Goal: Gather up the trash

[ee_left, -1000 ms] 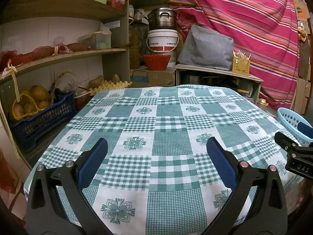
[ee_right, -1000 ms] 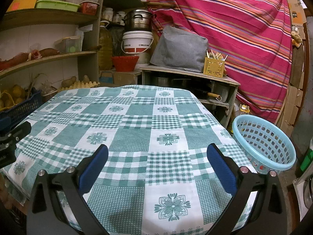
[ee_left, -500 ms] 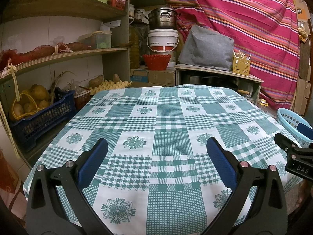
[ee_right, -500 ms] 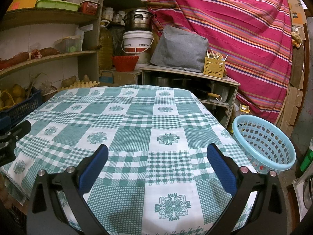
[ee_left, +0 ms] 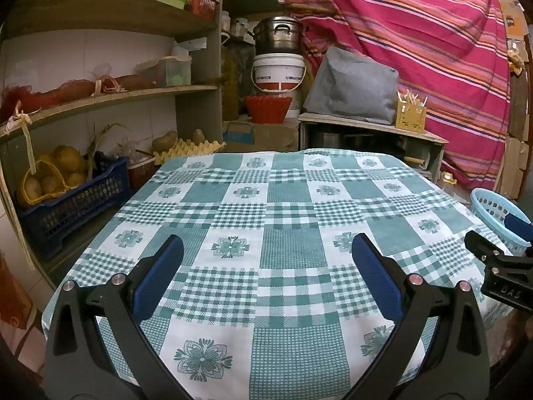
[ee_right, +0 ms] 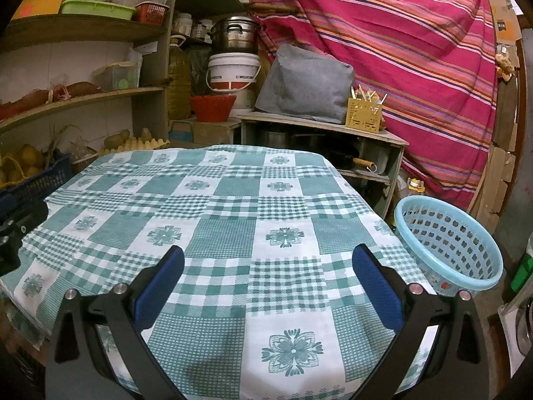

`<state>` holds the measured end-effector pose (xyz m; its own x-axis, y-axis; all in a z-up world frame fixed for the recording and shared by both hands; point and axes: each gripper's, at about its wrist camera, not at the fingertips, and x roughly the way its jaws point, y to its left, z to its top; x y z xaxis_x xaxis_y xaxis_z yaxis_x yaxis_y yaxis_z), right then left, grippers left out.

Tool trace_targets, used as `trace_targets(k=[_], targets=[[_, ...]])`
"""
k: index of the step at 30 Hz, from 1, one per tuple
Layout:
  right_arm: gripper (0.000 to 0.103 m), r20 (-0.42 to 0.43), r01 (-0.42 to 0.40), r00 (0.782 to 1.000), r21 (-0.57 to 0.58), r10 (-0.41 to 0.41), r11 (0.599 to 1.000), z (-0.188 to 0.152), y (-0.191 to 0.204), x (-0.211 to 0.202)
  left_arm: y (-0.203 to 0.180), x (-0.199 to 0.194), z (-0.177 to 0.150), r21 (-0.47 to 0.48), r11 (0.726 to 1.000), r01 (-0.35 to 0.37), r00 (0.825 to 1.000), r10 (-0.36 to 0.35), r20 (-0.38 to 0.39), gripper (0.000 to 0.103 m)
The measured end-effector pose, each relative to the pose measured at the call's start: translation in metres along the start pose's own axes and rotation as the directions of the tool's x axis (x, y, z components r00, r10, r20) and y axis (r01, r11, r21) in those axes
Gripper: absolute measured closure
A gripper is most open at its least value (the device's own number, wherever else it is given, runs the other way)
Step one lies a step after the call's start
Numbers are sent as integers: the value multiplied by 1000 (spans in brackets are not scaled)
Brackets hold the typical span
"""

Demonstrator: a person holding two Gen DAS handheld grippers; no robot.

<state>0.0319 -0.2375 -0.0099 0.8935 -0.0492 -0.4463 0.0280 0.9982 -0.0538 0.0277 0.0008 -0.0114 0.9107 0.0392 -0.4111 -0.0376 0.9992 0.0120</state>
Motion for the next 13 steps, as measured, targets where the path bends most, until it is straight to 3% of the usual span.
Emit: trace_targets(k=[13], targets=[[5,-8,3,1000,-3,-3,1000,0,0,1,-3,-6,2,3,1000,0,1000,0,9,5]])
